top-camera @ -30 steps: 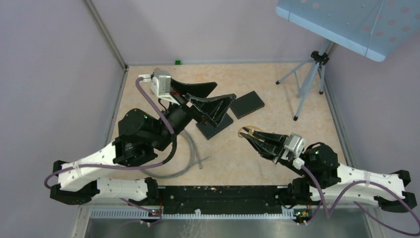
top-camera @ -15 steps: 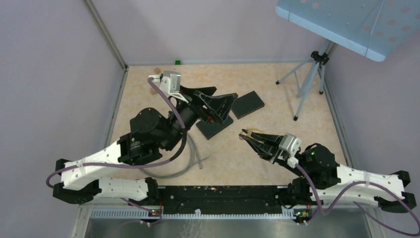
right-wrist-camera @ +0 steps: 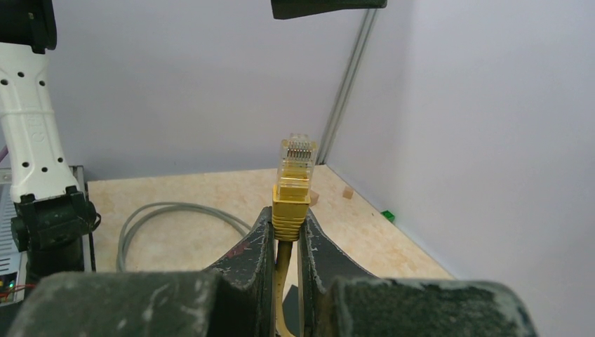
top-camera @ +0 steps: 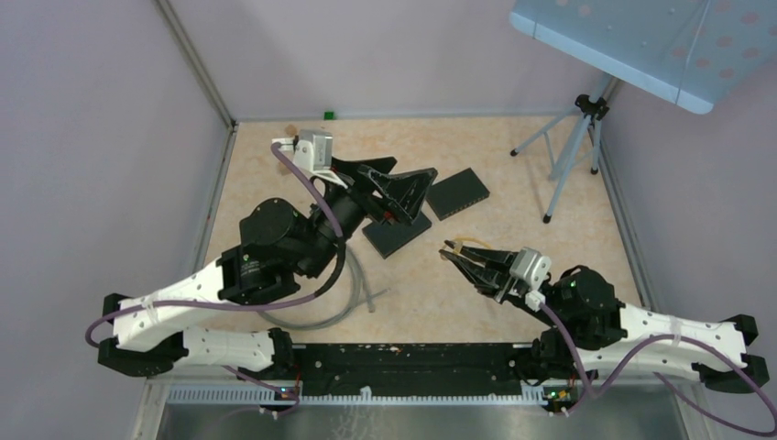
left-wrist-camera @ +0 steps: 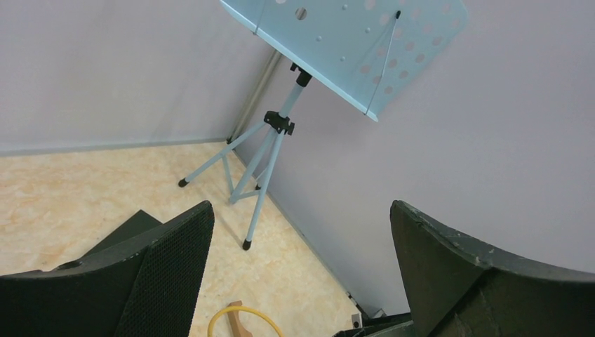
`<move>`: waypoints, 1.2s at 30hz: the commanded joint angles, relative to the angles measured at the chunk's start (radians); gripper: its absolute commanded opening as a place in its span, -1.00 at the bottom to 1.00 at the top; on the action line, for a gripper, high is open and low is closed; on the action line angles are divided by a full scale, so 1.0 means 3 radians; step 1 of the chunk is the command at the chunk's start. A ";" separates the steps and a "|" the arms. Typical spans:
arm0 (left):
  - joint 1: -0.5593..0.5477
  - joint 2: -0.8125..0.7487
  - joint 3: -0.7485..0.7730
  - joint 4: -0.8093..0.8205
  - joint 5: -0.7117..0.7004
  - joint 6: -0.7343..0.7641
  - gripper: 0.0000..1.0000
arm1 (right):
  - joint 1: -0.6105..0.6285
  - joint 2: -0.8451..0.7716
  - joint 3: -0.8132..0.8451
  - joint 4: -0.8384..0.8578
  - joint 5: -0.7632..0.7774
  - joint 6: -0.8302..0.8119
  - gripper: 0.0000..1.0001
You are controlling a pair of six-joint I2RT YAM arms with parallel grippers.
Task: Insert the plug into the switch port
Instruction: Adjust the connector.
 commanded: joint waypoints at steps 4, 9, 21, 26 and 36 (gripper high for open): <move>0.0003 0.0046 -0.0044 -0.0209 -0.0497 -0.0128 0.98 | 0.0035 0.0001 -0.0040 0.0127 0.0047 0.0037 -1.00; 0.0006 -0.0116 -0.0510 0.0070 -0.0947 -0.0237 0.97 | 0.0036 -0.0004 -0.0040 0.0151 -0.0029 0.0085 -1.00; 0.0008 -0.0151 -0.0545 -0.0052 -0.0929 -0.0374 0.97 | 0.0036 -0.0136 0.0125 -0.0158 -0.0521 0.0069 -1.00; 0.0006 -0.0217 -0.0682 -0.0020 -0.0863 -0.0299 0.97 | 0.0035 -0.0219 0.0221 -0.0336 -0.1066 -0.0026 -1.00; 0.0011 -0.0405 -0.1018 0.0246 -0.0465 -0.0268 0.96 | 0.0035 -0.0230 0.0628 -0.0670 -0.2058 -0.0191 -1.00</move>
